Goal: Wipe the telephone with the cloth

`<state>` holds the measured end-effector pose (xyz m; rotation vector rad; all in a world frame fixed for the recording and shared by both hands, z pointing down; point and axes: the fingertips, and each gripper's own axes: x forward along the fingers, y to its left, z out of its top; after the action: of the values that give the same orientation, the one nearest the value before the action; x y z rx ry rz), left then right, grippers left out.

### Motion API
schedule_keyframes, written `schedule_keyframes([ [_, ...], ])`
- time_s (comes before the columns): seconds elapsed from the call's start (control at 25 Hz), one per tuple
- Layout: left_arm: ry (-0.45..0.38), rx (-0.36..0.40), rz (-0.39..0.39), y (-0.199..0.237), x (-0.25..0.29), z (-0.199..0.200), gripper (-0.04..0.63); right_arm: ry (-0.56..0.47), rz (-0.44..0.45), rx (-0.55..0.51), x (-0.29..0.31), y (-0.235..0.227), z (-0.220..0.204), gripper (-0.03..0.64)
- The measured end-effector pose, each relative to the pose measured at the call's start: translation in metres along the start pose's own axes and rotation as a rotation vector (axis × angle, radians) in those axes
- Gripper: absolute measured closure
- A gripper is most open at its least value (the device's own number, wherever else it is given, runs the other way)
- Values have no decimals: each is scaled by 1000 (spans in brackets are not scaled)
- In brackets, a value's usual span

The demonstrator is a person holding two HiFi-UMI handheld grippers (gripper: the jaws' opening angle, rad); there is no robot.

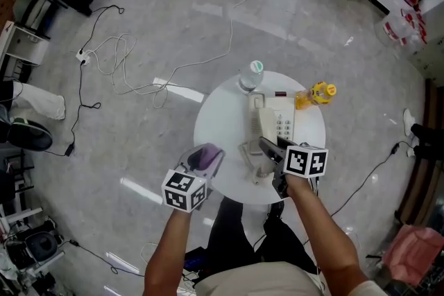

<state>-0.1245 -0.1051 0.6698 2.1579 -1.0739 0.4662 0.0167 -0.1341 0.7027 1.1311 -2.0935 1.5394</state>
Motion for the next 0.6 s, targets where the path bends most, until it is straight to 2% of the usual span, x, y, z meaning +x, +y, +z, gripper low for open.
schedule_keyframes([
  [0.6,6,-10,-5,-5,25,5,448,87,-36,-108,26,-27,-11,436],
])
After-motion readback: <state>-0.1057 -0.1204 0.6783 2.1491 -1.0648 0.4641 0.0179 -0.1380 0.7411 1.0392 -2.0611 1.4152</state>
